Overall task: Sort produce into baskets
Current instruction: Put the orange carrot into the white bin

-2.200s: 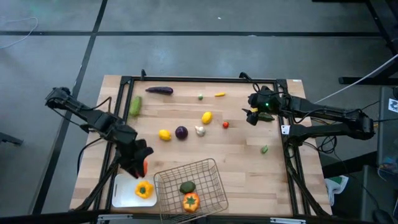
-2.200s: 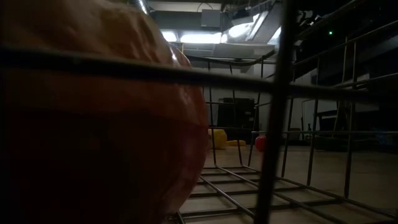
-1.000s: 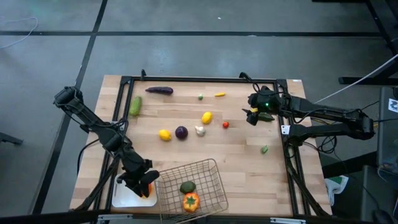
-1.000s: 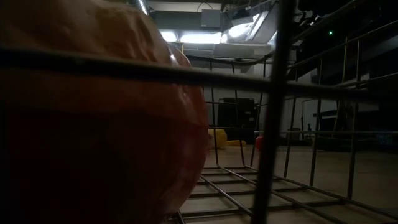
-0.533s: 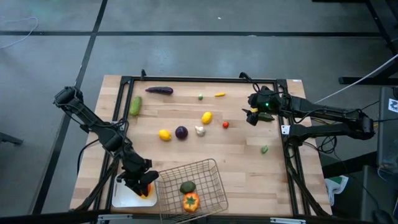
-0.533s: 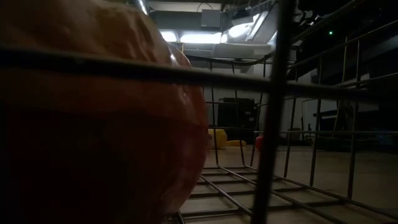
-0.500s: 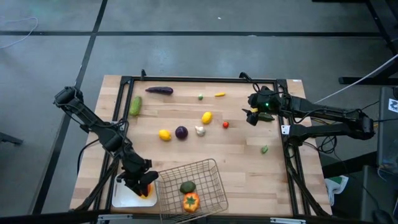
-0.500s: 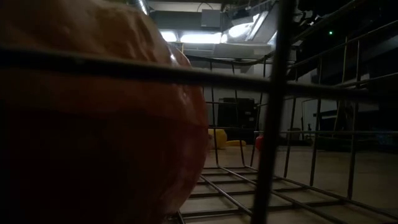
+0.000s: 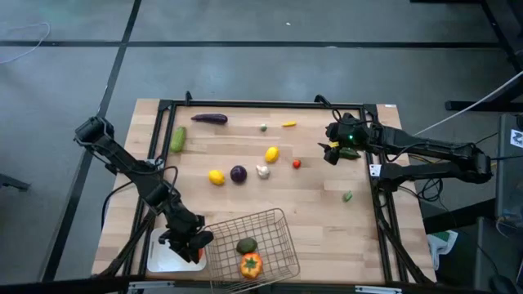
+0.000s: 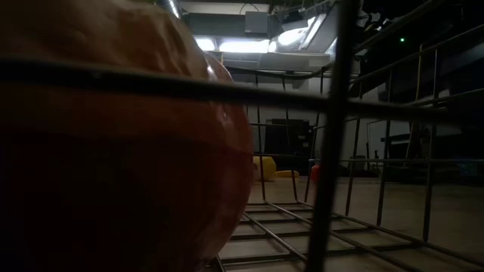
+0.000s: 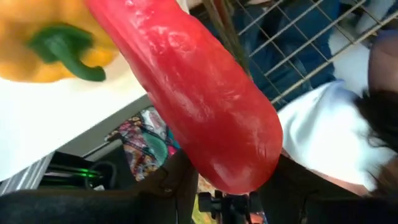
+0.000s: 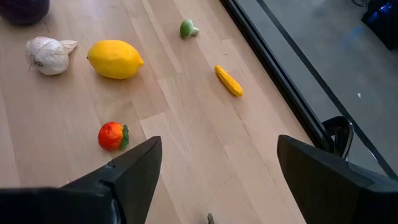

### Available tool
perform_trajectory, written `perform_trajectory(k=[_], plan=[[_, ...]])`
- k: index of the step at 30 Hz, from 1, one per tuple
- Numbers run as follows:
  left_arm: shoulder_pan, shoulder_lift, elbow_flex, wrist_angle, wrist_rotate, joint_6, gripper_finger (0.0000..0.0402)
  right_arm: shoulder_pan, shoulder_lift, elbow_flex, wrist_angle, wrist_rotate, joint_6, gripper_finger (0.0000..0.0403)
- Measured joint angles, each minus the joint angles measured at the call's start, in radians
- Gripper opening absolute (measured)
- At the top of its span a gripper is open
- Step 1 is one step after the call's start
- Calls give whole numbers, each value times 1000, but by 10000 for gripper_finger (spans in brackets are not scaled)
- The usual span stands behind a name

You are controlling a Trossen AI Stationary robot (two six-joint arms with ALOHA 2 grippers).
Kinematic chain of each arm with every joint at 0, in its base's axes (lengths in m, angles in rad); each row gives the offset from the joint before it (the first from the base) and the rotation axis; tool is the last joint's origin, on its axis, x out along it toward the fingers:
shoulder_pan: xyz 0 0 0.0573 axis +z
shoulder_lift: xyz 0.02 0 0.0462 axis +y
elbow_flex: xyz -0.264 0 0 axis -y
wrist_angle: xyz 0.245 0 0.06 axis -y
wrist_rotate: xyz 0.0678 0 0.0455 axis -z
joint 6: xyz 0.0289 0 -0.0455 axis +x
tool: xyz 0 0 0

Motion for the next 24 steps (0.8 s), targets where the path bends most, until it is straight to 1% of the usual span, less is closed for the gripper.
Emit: perform_trajectory(k=[6,24], plan=[[0,3,0,-81,2,-12,139,0,0,0,0,0,0,314],[1,3,0,-94,2,7,140,0,0,0,0,0,0,314]])
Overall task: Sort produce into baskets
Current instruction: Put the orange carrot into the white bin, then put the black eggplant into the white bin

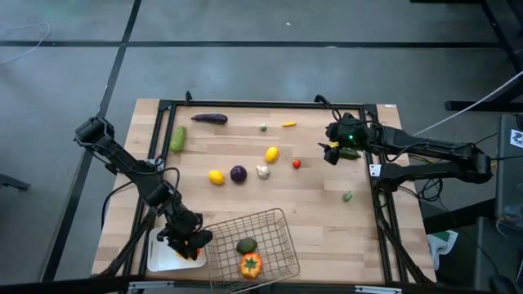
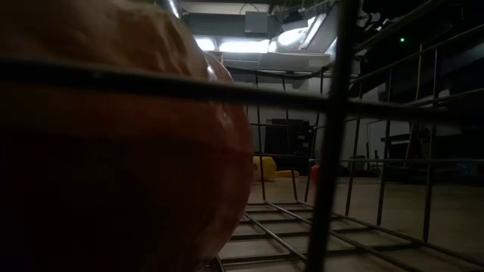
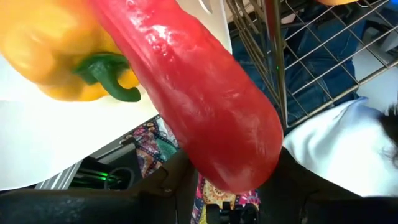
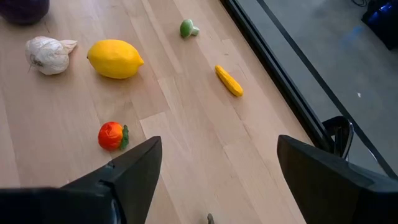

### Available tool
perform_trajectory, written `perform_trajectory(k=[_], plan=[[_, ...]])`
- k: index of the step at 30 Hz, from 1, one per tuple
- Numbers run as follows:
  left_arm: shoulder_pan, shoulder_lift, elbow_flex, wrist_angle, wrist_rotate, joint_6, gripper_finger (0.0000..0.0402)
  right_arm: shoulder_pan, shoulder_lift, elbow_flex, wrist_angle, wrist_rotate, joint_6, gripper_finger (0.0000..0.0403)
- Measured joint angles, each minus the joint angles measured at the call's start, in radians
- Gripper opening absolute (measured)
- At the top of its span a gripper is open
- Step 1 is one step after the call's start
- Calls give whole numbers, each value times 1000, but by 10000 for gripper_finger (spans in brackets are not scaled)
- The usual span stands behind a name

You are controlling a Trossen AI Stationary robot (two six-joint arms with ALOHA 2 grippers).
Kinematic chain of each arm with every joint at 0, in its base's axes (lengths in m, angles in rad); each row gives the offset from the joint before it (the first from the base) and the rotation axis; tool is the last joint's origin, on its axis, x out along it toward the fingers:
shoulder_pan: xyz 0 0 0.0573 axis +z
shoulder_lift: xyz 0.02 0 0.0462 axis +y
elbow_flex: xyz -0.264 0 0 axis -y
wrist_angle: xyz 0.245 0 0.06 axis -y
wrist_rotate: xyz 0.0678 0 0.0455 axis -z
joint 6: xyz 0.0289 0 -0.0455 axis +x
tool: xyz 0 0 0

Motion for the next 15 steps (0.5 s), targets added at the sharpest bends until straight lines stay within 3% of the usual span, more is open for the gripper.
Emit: perform_trajectory(k=[15], plan=[[1,0,0,-31,15,4,214,0,0,0,0,0,0,314]])
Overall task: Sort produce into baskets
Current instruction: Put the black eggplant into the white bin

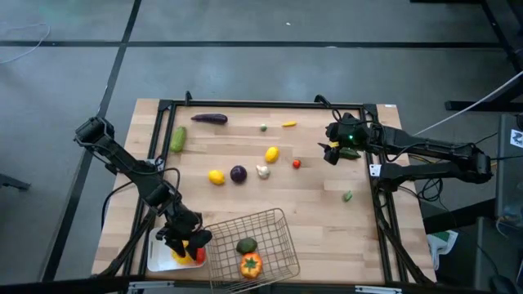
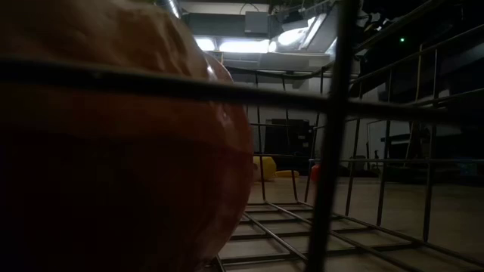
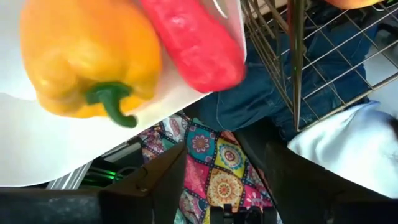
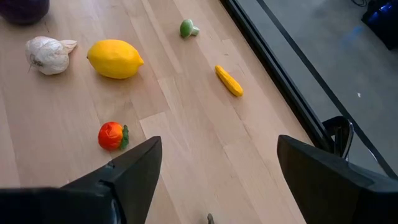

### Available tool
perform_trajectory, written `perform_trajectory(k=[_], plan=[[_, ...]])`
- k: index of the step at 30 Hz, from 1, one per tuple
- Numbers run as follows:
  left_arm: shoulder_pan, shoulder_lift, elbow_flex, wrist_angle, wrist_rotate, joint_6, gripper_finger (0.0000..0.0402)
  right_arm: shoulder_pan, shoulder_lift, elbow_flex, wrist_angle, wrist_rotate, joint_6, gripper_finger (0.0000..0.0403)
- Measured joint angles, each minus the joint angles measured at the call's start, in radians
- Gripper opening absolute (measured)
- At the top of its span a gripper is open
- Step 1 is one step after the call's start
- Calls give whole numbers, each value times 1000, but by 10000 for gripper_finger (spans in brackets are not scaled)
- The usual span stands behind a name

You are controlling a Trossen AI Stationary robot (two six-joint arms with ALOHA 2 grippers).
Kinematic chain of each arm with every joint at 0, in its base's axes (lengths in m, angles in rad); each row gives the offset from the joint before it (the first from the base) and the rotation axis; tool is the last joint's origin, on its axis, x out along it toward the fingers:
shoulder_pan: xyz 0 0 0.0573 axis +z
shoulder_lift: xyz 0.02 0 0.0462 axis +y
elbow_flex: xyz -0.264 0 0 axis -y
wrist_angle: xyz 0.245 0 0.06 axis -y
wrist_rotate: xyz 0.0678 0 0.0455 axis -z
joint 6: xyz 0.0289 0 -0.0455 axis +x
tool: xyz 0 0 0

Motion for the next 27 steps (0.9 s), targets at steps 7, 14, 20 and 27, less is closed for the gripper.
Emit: perform_trajectory(k=[7,14,20,27], plan=[[8,-2,0,102,2,4,212,0,0,0,0,0,0,314],[53,-2,0,202,-26,8,193,0,0,0,0,0,0,314],[132,-2,0,288,-80,119,186,0,0,0,0,0,0,314],[261,-38,0,313,-81,242,187,0,0,0,0,0,0,314]])
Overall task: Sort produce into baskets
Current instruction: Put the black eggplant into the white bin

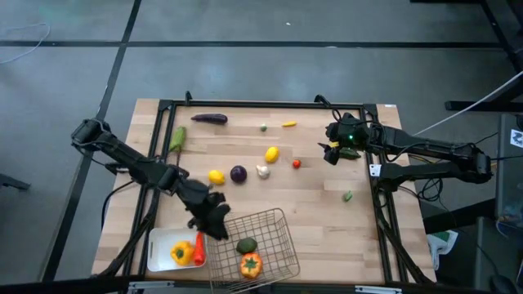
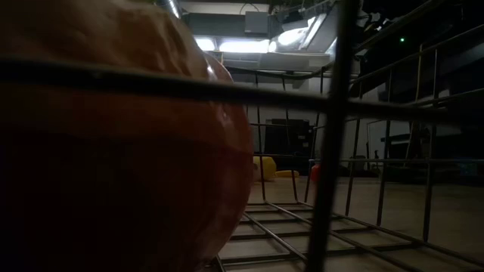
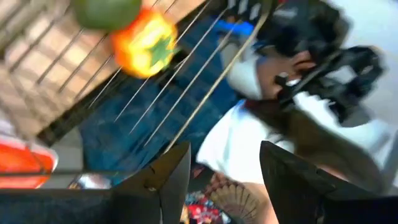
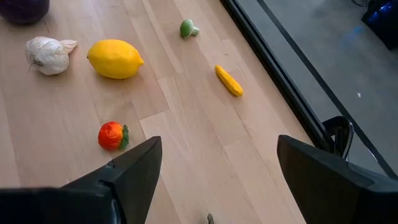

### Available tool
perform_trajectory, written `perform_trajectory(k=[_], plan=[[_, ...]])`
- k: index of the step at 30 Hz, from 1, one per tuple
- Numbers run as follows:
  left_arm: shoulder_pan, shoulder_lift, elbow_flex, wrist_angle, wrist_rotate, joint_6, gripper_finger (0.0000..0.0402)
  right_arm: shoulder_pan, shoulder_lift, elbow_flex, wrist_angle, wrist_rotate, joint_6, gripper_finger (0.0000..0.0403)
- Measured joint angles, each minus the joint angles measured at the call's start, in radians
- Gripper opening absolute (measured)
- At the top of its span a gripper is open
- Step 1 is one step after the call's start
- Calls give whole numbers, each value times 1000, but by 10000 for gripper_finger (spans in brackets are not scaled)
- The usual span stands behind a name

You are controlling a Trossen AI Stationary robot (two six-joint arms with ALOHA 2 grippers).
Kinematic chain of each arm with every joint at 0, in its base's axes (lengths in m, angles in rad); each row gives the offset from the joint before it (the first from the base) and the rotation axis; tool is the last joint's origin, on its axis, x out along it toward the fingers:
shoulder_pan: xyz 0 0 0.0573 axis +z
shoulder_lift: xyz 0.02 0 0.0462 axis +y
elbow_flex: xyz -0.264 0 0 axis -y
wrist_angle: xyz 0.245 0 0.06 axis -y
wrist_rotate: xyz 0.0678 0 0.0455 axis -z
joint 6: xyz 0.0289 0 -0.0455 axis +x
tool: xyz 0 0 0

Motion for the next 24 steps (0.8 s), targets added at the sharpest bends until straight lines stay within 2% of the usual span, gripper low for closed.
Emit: perform_trajectory(k=[7,13,24], plan=[[160,-73,0,-14,0,125,182,0,0,0,0,0,0,314],[333,-85,0,-15,0,322,182,0,0,0,0,0,0,314],[700,-80,0,-15,0,867,182,0,0,0,0,0,0,314]])
